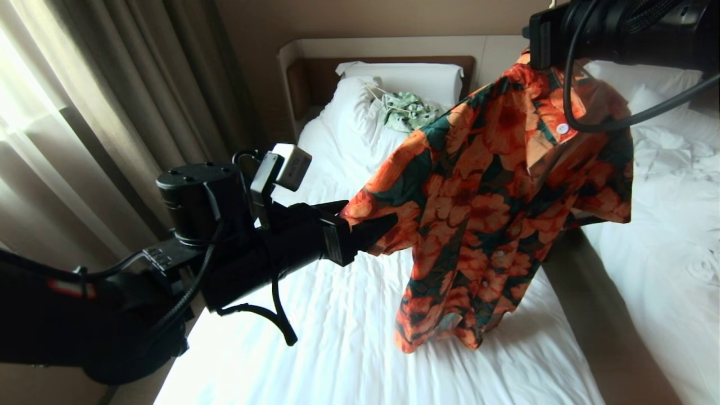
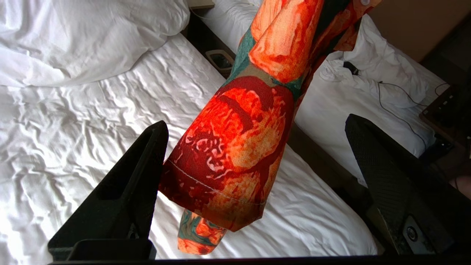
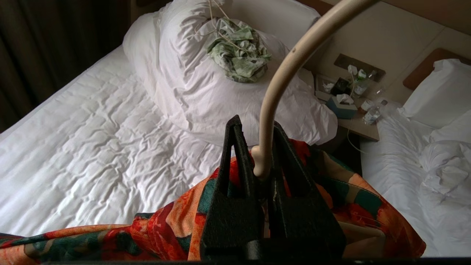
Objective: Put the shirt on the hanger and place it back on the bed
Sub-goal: Take the clothes hanger out of the clothes
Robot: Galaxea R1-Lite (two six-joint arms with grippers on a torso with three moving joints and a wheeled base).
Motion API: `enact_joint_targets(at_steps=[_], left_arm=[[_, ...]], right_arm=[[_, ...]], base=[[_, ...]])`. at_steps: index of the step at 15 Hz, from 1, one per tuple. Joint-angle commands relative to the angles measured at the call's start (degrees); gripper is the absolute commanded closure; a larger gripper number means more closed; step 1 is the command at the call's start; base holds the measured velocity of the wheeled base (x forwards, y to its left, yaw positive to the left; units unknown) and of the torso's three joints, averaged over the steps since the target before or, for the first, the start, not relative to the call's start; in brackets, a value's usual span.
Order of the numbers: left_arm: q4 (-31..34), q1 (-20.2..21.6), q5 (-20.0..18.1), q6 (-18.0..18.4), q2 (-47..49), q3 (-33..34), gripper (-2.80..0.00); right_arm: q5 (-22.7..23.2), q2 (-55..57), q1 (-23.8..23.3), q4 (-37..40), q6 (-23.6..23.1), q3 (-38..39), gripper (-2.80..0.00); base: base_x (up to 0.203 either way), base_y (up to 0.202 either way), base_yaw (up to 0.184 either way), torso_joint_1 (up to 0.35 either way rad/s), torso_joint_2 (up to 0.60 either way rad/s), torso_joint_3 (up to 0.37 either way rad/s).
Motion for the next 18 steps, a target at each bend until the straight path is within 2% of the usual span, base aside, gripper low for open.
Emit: enact_joint_targets(at_steps=[1, 3, 11, 14, 18], left_arm=[[-0.8, -0.5, 0.0, 0.0, 1.7, -0.2, 0.00], [-2.5, -0.7, 0.0, 0.0, 2.8, -0.2, 0.00], [-2.8, 0.2, 0.1, -0.4, 0.7, -0.2, 0.00], [-5.9, 1.6, 2.0, -0.7, -0.2, 2.6, 0.00], [-10.4, 4.5, 2.0, -0.7, 0.1, 8.7, 0.00]], right_arm=[[-0.1, 0.0, 0.0, 0.0, -0.1, 0.0, 0.00], [-0.1, 0.0, 0.2, 0.0, -0.1, 0.0, 0.00], [0.0, 0.5, 0.2, 0.0, -0.4, 0.0, 0.00], [0.0, 0.6, 0.1, -0.4, -0.8, -0.2, 0.00], [-0.1, 0.5, 0.0, -0.5, -1.0, -0.2, 0.00]], base=[[0.000, 0.000, 0.000, 0.000, 0.00, 0.000], [0.000, 0.000, 0.000, 0.000, 0.00, 0.000], [0.000, 0.000, 0.000, 0.000, 0.00, 0.000], [0.000, 0.000, 0.000, 0.000, 0.00, 0.000], [0.000, 0.000, 0.000, 0.000, 0.00, 0.000]])
